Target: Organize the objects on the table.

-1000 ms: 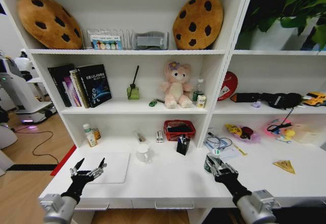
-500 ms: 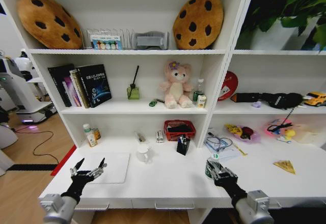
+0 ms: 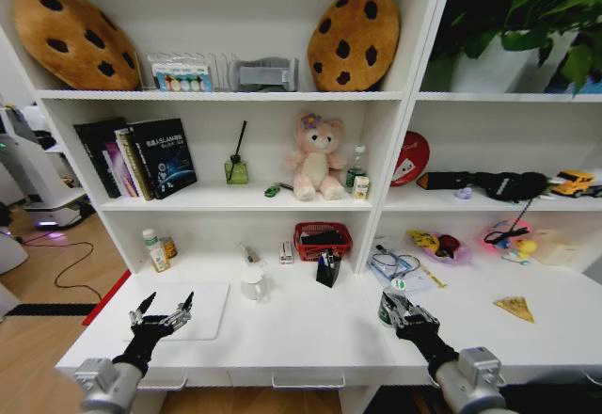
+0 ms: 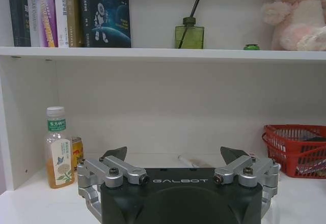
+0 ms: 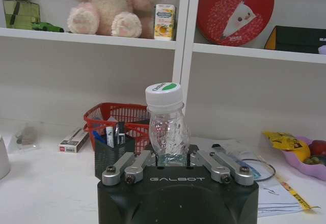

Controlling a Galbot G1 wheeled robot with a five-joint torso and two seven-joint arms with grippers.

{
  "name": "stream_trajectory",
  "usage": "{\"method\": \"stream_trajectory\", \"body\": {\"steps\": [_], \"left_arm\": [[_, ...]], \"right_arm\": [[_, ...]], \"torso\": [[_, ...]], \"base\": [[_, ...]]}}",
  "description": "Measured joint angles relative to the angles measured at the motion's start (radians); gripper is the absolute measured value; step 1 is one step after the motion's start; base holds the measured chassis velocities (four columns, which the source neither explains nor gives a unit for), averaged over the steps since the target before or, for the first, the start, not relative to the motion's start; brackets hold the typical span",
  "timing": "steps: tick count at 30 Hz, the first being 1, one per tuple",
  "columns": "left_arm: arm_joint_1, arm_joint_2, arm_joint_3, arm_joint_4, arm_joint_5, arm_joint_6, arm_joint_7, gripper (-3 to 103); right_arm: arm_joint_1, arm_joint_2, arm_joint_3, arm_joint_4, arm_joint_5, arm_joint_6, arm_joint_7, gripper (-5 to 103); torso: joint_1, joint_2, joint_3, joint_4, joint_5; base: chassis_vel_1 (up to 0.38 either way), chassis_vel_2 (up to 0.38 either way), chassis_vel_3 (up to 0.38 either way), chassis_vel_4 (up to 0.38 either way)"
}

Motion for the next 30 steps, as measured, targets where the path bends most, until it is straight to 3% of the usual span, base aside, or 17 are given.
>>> {"method": "stream_trajectory", "body": {"steps": [30], "left_arm": [[0.0,0.0,0.0,0.0,0.0,0.0,0.0,100]], "right_arm": [[0.015,-0.003,-0.019,-0.001,0.015,-0.003,0.019,25]], "torso": [[0.0,0.0,0.0,-0.0001,0.0]], "base": [[-0.101,-0.093,0.092,0.092]]}}
